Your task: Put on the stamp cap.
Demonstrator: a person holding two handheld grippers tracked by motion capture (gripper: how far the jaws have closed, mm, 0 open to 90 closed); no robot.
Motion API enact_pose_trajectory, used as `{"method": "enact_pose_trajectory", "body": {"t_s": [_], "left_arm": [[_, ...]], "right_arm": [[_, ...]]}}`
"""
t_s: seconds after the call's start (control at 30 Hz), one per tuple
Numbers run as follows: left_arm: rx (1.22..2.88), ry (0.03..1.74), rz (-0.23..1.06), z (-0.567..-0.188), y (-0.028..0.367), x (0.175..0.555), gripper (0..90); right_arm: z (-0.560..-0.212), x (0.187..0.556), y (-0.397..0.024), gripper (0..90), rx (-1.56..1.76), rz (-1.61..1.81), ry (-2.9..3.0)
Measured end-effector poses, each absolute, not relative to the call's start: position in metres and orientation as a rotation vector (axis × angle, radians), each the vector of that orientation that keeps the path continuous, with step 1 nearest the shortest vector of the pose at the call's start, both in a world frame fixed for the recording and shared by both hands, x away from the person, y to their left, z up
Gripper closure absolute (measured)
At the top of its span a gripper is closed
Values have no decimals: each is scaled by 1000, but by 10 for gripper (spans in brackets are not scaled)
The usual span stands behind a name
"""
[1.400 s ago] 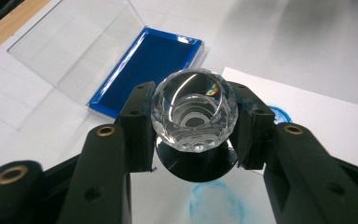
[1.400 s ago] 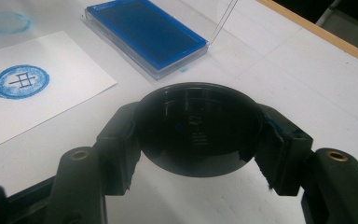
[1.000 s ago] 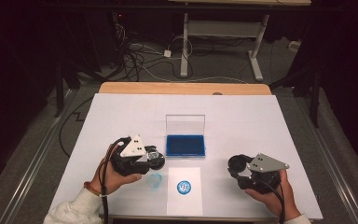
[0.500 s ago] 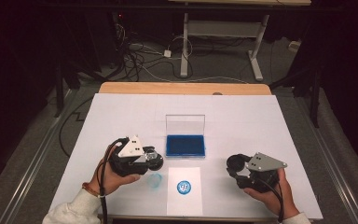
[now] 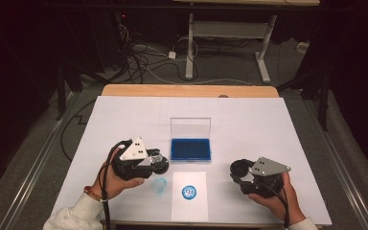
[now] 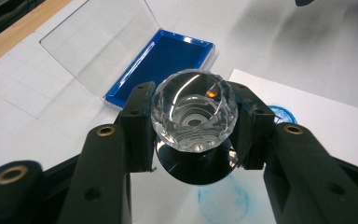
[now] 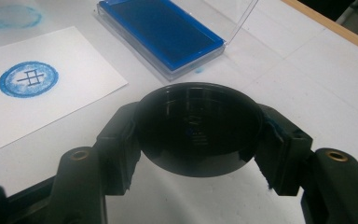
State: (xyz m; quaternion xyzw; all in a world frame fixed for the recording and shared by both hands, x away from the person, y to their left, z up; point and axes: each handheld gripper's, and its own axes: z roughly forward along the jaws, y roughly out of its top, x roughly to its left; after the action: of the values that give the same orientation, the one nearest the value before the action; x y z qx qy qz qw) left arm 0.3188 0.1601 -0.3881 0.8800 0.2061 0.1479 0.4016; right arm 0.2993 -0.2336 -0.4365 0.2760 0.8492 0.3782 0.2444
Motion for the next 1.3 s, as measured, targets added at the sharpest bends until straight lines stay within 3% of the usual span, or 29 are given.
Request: {"method": "enact_pose_trajectory", "body": {"t_s": [0.73, 1.3], "left_arm": [[2135, 515, 389, -372, 163, 325, 547], [2111, 464, 369, -366, 142, 330, 548]], "right_arm": [[-436, 306, -207, 386, 693, 1084, 2409], [-436, 325, -162, 386, 644, 1167, 2466]]}}
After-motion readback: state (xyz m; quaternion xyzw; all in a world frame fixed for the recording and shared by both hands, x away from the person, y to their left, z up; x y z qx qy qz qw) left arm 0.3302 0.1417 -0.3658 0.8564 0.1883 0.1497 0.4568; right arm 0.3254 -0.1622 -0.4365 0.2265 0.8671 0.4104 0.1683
